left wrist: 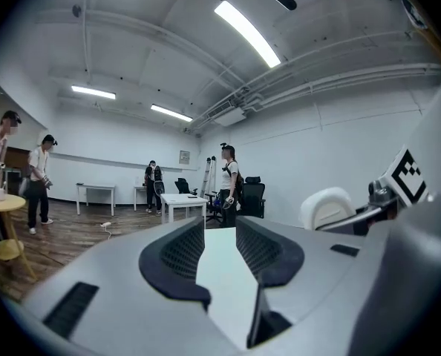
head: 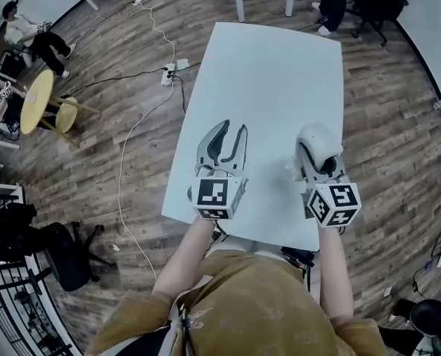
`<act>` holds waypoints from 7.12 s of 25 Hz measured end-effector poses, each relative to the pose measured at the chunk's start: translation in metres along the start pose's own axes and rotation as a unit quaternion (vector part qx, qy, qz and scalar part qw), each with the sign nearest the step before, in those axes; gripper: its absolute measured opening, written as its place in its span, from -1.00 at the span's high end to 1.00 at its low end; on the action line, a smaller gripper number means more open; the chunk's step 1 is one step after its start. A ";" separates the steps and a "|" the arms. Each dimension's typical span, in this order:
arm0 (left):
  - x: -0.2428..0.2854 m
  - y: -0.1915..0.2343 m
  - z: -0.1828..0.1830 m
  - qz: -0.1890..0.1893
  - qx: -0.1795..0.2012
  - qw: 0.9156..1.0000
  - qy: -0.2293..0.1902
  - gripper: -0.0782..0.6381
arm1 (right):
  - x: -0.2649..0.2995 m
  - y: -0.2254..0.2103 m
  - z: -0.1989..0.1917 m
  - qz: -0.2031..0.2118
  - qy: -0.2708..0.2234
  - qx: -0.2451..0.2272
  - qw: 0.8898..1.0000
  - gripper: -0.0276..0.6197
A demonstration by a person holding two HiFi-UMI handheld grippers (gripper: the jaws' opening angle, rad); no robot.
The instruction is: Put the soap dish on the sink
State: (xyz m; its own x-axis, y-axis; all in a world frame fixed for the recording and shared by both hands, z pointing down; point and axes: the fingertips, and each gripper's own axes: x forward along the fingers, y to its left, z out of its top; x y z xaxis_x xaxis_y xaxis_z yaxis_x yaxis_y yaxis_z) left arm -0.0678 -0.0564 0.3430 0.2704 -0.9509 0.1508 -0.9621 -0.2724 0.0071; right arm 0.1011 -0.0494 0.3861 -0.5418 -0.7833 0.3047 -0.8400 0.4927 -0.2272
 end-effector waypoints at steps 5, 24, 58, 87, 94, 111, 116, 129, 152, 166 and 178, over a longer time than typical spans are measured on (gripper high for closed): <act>0.014 0.011 -0.017 -0.001 -0.019 1.000 0.020 0.39 | 0.034 0.002 -0.024 0.024 0.041 0.044 0.998 0.41; 0.040 0.043 -0.068 0.011 -0.024 0.997 0.074 0.39 | 0.113 0.000 -0.101 0.084 0.111 0.160 0.977 0.41; 0.048 0.062 -0.111 0.006 -0.059 0.991 0.121 0.39 | 0.151 0.005 -0.160 0.106 0.156 0.351 0.917 0.40; 0.042 0.045 -0.115 -0.015 -0.064 0.990 0.128 0.39 | 0.113 -0.006 -0.183 0.039 0.311 0.093 0.945 0.03; 0.052 0.025 -0.123 -0.057 -0.039 0.987 0.142 0.39 | 0.106 -0.009 -0.188 0.042 0.323 0.089 0.941 -0.01; 0.090 -0.061 -0.190 -0.358 0.081 0.900 0.237 -0.15 | 0.108 0.025 -0.200 0.103 0.343 0.064 0.932 -0.01; 0.083 -0.083 -0.201 -0.436 0.079 0.857 0.263 -0.16 | 0.105 0.025 -0.206 0.119 0.354 0.060 0.926 -0.01; 0.083 -0.104 -0.223 -0.500 0.141 0.800 0.302 -0.03 | 0.103 0.028 -0.208 0.142 0.356 0.082 0.920 -0.01; 0.086 -0.087 -0.225 -0.482 0.105 0.812 0.311 0.17 | 0.086 -0.010 -0.197 0.069 0.352 -0.010 0.933 -0.01; 0.103 -0.070 -0.185 -0.387 0.026 0.884 0.259 0.17 | 0.082 -0.031 -0.200 0.018 0.338 -0.028 0.941 -0.01; 0.062 -0.032 -0.117 -0.151 0.098 0.978 0.106 0.63 | 0.055 -0.035 -0.152 -0.067 0.240 -0.074 0.966 0.21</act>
State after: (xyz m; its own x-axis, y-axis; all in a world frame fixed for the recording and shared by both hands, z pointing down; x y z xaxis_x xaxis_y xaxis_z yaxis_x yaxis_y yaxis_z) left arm -0.0244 -0.0899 0.4675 0.5086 -0.7759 0.3732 -0.8083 -0.5796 -0.1037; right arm 0.0961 -0.0519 0.5513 -0.3495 -0.5951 0.7237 -0.8786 0.4764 -0.0325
